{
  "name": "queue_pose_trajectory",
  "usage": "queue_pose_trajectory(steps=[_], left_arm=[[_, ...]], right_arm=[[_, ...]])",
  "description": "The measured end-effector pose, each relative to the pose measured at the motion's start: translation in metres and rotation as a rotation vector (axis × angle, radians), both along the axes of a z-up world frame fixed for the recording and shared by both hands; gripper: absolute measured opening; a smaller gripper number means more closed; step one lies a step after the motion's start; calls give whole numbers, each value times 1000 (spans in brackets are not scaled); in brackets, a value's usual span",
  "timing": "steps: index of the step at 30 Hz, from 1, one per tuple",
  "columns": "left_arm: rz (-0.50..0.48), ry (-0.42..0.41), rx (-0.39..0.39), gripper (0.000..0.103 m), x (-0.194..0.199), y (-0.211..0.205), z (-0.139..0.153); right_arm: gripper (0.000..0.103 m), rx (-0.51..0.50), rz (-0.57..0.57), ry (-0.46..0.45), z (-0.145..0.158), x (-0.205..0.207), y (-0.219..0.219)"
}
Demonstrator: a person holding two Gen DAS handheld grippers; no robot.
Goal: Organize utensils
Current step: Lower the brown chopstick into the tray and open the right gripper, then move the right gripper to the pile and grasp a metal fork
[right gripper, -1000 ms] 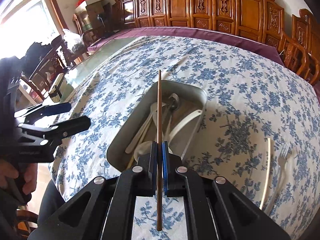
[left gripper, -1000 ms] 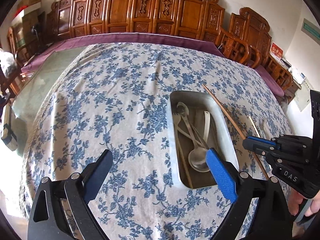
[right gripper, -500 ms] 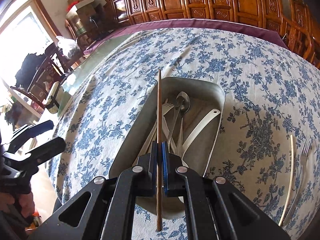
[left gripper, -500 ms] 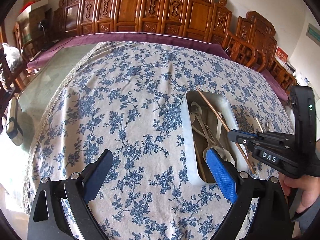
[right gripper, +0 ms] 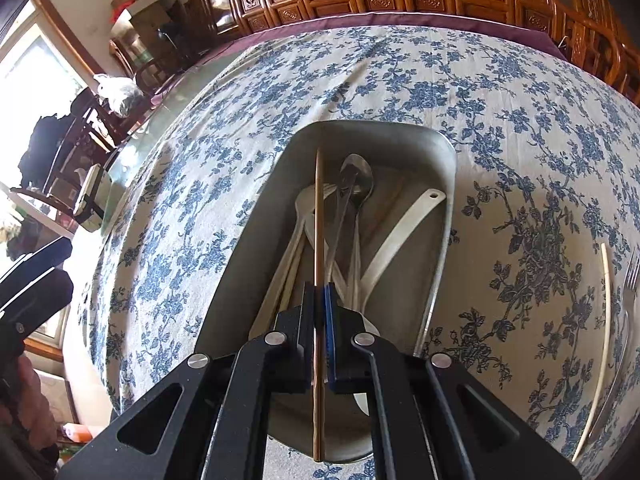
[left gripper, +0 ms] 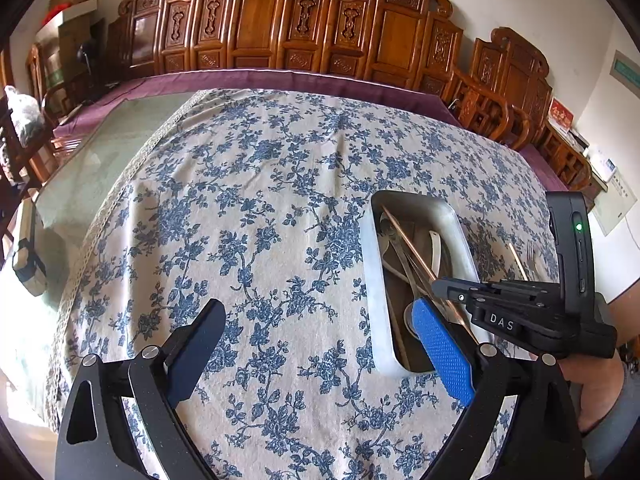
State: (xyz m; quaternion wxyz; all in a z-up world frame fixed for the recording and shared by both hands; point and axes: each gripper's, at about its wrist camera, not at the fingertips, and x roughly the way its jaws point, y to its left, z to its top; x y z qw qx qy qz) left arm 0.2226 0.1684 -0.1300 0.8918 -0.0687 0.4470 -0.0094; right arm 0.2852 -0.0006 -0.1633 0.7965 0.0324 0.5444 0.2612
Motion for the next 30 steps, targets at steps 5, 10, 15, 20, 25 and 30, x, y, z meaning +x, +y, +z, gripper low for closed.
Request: queue_pose_trajectory(steps=[5,10,15,20,25,30], left_arm=[[-1,-1,3,91,0,-1,0],[-7,-3,6,91,1,-6,2],[-21,-7,10,91,1,-15,5],[-39,-15,15,91,1,-27,9],[-56,-19,17,91,3,-41,10],[-72,-15,9,91,6,-59,8]], right_arm=[[6,29,5,-12,5,2,-1],[9,25,0,-31,8,2,-10],[9,19,-18,-60,15,1,-29],[9,-11,-15,-122,28,-14,-54],[13,-30,-23,-157,38,-30,-85],[47,-63,-55,-180,39,-49,-127]])
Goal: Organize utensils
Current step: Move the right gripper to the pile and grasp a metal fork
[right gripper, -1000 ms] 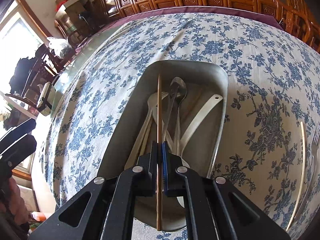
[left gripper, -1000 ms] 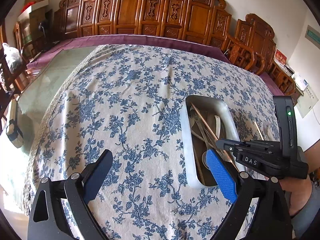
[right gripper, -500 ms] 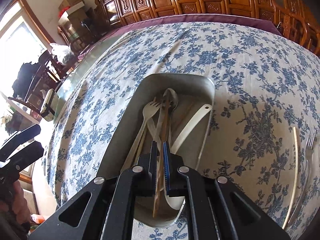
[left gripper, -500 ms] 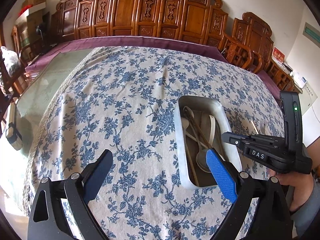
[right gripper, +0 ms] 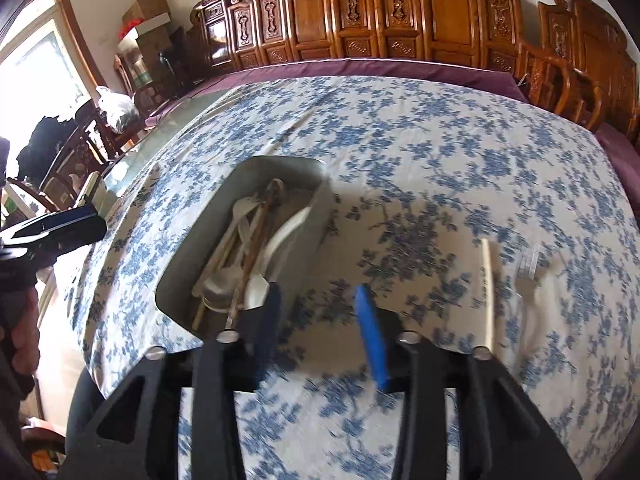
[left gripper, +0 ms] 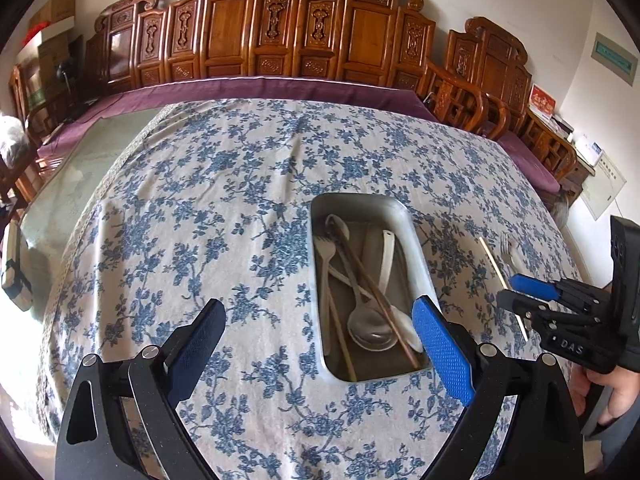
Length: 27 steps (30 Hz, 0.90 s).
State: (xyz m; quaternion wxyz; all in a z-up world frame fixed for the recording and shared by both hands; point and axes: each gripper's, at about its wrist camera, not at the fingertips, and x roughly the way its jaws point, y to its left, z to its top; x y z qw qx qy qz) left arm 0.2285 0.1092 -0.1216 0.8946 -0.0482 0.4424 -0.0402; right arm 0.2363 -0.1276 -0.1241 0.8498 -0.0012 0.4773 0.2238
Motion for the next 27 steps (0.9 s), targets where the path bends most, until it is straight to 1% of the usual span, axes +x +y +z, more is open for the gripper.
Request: queue_pose_trajectory(steps=[3,7,10,15,16,17,19,20,22,24,27], left_arm=[[-18,6,0,91,2,-14,-3],[-45,11,3,91,7,-36,-7],[-63,19,1,91,12,-55,-10],[-95,34,10,91,20,-87,-16],[-100,38,12,91,21,-93,-18],[-104,43,14,91,22,-98,-19],[-113,52,18,91,26,-110,-23],[-115,56,20,91,26,-114,-25],[-123,65,24,91,28,-123,-28],[-129,72,30,91,30,-130,-31],[-142,85,47,91,34,-144,-35]], right_arm=[[47,-29,-28,3,-7,-7,-25],[47,-52,-86,26,-21,-5,-63],[47,-72,-118,36,-29,1,-89],[47,-102,-138,64,-44,20,-117],[47,-110,-140,78,-49,26,-122],[45,-115,-141,86,-52,29,-124],[37,-124,-140,106,-62,39,-129],[36,-131,-139,115,-66,44,-130],[34,-144,-132,131,-75,54,-130],[31,-148,-122,140,-80,60,-129],[30,-154,-108,151,-84,66,-126]])
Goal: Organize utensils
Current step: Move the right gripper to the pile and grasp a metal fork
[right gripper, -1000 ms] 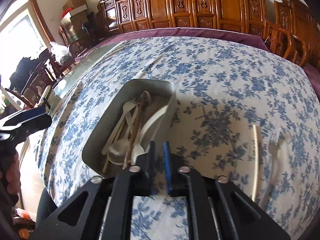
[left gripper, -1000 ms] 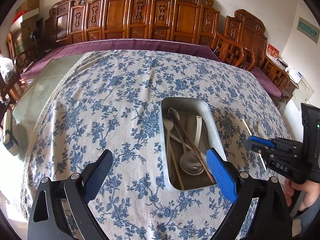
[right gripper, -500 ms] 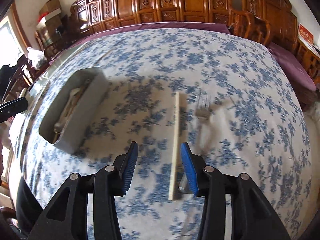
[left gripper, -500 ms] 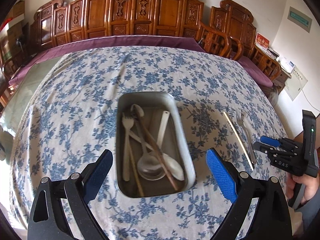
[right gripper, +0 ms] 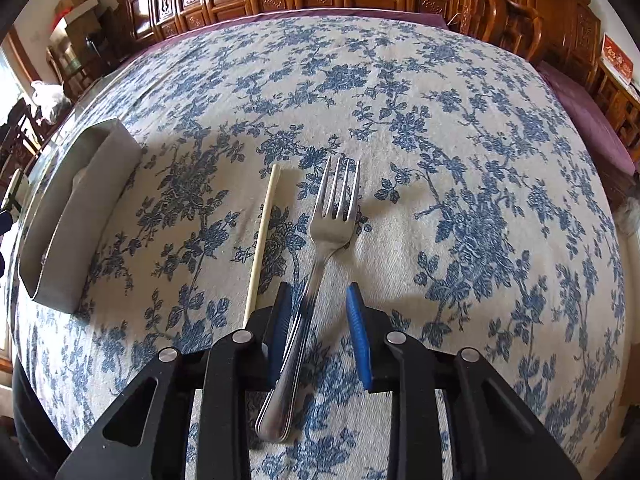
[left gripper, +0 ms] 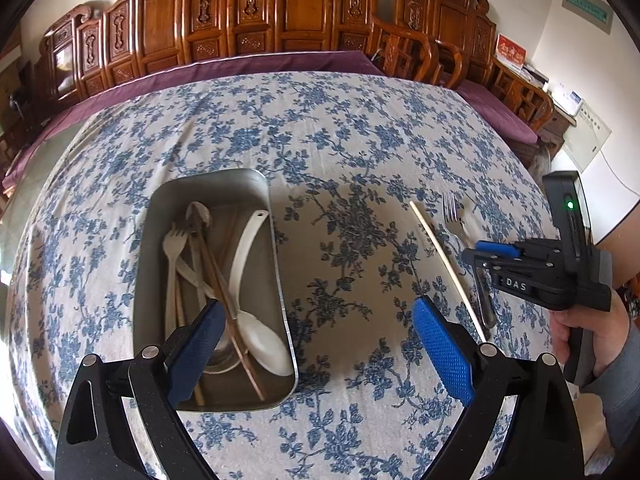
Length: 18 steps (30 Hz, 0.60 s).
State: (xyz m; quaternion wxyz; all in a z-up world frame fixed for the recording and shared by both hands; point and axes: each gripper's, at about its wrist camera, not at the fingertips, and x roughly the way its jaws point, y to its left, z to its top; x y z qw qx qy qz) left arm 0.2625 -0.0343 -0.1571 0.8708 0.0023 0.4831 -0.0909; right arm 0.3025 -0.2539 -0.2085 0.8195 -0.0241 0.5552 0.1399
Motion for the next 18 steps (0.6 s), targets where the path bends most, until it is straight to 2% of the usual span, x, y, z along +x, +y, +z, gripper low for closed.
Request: queue_pose_trajectory(steps=[3,7,10,18], left_arm=[[-7,8,6,91,3,-9,-3],[-19,14,15,91,6,-23,-4],[-31,17,21,91,8,-37,-6],[-78,37,46,91,17,-85,-17]], right_arm=[[28,-24,21,1,-3,4,4],[13,-49,38,11,-2,5,0],[8,-47,38,28,-2,0,-12],[8,-35,8,22,4,-28,-56]])
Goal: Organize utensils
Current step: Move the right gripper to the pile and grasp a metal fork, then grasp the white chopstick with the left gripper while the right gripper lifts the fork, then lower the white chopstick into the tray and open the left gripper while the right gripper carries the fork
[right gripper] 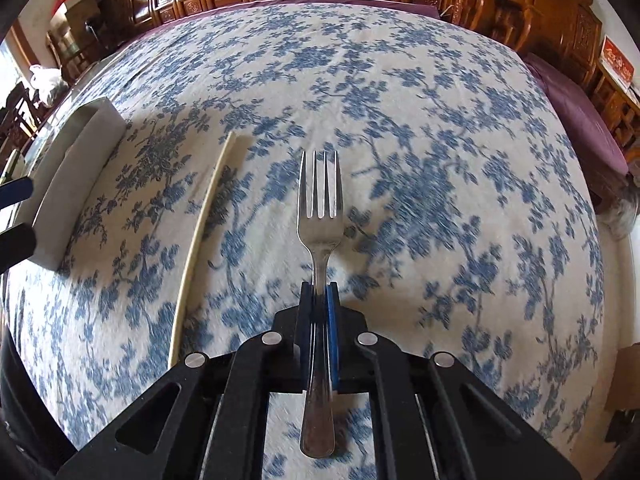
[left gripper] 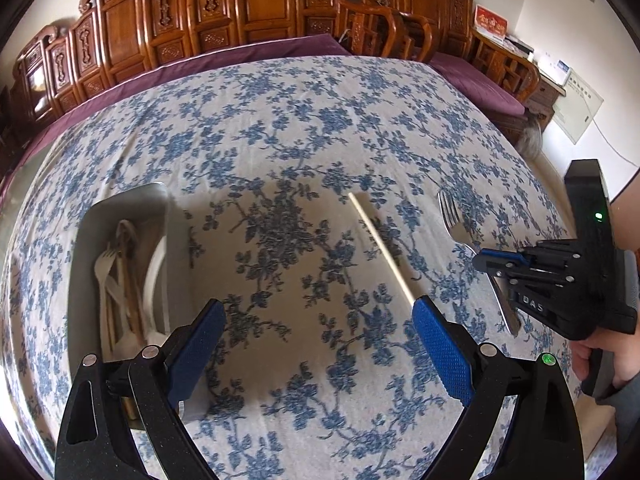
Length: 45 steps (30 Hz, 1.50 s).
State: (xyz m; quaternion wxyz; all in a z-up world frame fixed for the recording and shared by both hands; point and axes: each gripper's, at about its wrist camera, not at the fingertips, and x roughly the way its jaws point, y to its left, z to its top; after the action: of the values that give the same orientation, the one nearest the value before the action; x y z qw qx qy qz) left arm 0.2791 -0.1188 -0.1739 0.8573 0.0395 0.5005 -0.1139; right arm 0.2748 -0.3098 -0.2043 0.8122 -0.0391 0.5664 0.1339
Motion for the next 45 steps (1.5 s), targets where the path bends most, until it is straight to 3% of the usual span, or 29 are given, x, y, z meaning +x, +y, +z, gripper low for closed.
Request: queue_pose_trajectory(steps=[9,11,13,19,32,34,37,45], left_arm=[[-41,34,44,91,6,-49,-22],[-50,40,49,85,7,-58,-27],[-61,55,51,70,9,-66,-32],[-61,113,43,44,18,-81,-52],[-25,139,63,21,18,-78,-66],[-24,140,71,6,18,-75,-66],[-32,162,60,4,17,-69,-65],[-41,117,51,4,2,-46,-41]], right_arm=[[8,21,-14,-14,5,-22,-30],[8,30,-16,-15,5,-26,-35],[8,40,-20,-15,5,-30,-39],[8,63,-24,-16,4,-36,-45],[9,64,-30,-5,-5,-41,-44],[9,64,-36,-5,-5,-42,-43],[9,68,-42,-7,-5,-42,-44],[9,72,-72,-5,-6,-41,-45]])
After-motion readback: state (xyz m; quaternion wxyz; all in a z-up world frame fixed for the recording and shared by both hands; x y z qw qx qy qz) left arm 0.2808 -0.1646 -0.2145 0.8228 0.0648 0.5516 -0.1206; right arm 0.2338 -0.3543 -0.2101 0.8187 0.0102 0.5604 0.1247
